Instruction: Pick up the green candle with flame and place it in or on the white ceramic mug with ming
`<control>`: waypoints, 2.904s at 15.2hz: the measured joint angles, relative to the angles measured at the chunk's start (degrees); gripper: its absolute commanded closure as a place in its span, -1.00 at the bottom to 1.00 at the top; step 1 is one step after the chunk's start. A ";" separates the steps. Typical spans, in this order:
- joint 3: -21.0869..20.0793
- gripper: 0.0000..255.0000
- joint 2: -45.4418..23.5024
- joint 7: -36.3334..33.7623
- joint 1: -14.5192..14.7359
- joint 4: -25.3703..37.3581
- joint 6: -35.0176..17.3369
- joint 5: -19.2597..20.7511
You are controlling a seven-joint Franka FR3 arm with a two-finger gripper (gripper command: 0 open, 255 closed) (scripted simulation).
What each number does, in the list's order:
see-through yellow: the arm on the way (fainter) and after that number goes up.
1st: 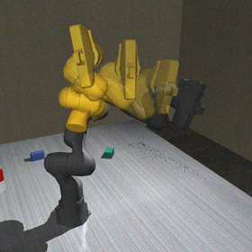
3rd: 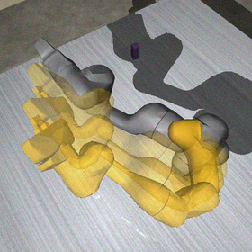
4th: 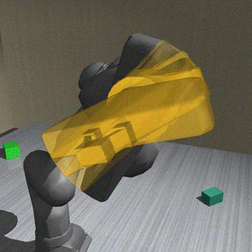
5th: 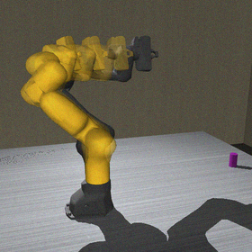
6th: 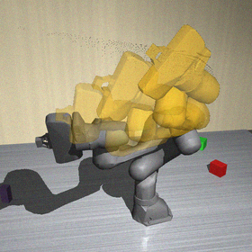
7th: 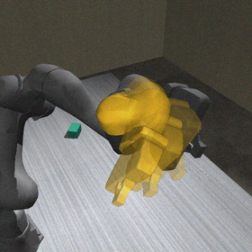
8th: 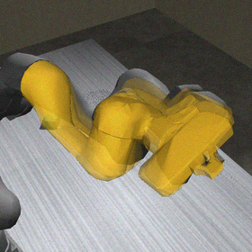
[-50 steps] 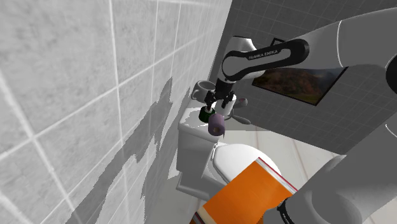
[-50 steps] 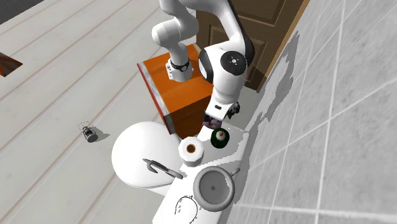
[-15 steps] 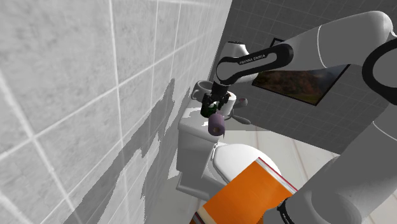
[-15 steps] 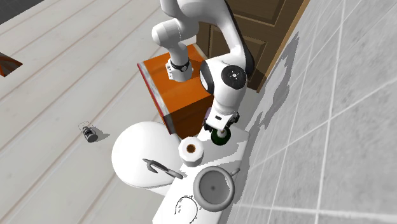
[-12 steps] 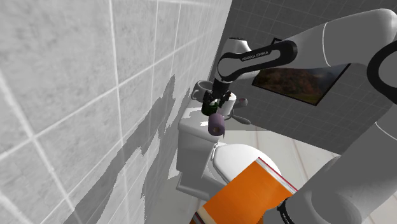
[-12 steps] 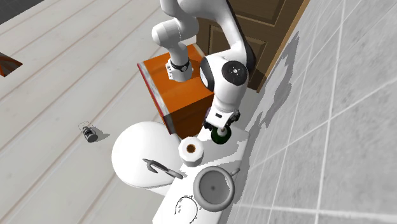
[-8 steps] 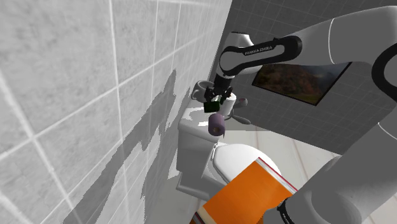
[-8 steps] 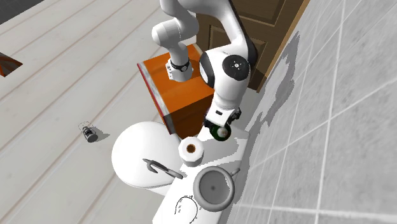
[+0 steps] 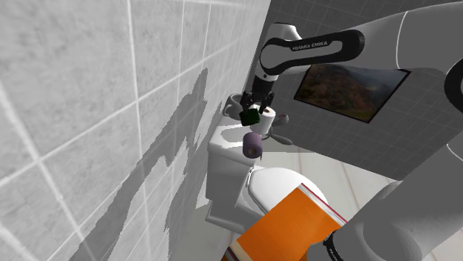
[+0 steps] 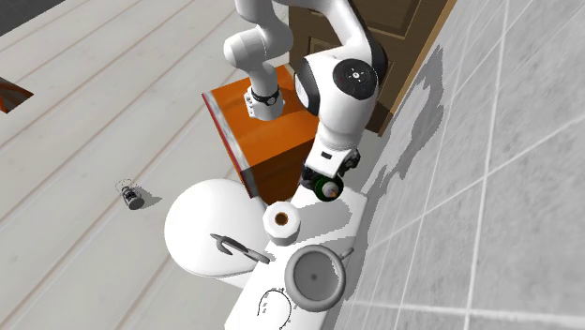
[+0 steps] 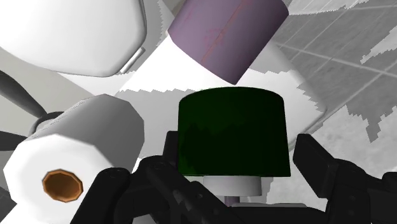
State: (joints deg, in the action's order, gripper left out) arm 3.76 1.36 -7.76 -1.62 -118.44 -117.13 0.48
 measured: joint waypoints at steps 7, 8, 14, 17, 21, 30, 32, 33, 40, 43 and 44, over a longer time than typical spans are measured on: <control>0.01 1.00 1.27 0.04 -0.01 3.96 5.25 0.07; -0.03 1.00 1.48 -0.03 0.02 4.59 6.09 0.07; 1.09 1.00 -4.53 2.33 -1.05 13.87 9.38 -0.44; 1.83 1.00 -10.47 4.18 -2.07 21.60 11.20 -1.06; 2.64 1.00 -20.04 6.82 -3.99 35.15 15.27 -2.25; 2.95 1.00 -35.31 9.54 -7.12 55.66 20.57 -3.92; 2.95 1.00 -35.23 9.57 -7.06 54.02 19.02 -3.92; 2.95 1.00 -35.28 9.63 -7.07 53.34 18.28 -3.94; 2.97 1.00 -34.54 9.62 -6.81 48.34 13.11 -3.93; 2.95 1.00 -34.86 9.67 -6.81 47.89 12.91 -3.95; 2.96 1.00 -34.81 9.68 -6.83 47.82 12.86 -3.94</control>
State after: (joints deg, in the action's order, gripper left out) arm 6.72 -33.45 1.92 -8.45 -70.62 -104.27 -3.46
